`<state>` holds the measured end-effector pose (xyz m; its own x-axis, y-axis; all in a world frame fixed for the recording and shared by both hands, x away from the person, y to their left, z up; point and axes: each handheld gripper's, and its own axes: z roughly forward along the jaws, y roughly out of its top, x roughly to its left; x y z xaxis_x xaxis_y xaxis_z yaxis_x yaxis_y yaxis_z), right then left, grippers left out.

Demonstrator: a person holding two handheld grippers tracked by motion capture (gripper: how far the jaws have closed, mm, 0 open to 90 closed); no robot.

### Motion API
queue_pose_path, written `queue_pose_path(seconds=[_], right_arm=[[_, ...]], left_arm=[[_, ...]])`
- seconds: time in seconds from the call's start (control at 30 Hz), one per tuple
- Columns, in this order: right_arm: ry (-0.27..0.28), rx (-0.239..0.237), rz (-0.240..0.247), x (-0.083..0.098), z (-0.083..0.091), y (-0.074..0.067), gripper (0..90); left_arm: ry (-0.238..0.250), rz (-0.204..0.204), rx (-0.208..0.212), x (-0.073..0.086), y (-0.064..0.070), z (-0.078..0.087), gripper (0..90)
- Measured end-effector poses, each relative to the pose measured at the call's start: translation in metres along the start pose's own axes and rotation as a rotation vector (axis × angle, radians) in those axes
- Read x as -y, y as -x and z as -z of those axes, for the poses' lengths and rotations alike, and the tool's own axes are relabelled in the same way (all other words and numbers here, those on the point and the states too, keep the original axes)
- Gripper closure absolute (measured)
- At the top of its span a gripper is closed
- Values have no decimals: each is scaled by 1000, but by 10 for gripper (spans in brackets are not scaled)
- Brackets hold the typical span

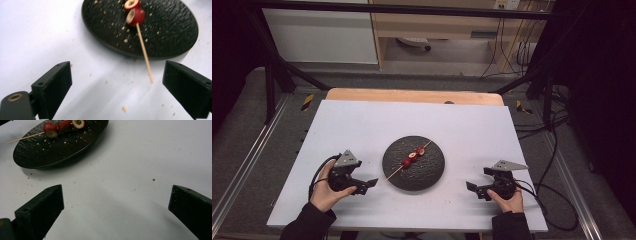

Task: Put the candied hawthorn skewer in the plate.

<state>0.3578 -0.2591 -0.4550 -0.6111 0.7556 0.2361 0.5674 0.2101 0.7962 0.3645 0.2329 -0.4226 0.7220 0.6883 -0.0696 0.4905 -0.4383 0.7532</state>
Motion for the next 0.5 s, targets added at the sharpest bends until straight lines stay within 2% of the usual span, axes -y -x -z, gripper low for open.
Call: queue_pose_path(seconds=[0.1, 0.2, 0.5], right_arm=[[-6, -4, 2, 0, 0, 0, 6], [-12, -7, 11, 1, -1, 0, 6], [-28, -9, 32, 2, -1, -1, 6]], left_arm=[[12, 6, -4, 12, -5, 4, 80], [33, 29, -7, 23, -9, 8, 81], [43, 47, -23, 52, -20, 14, 81]])
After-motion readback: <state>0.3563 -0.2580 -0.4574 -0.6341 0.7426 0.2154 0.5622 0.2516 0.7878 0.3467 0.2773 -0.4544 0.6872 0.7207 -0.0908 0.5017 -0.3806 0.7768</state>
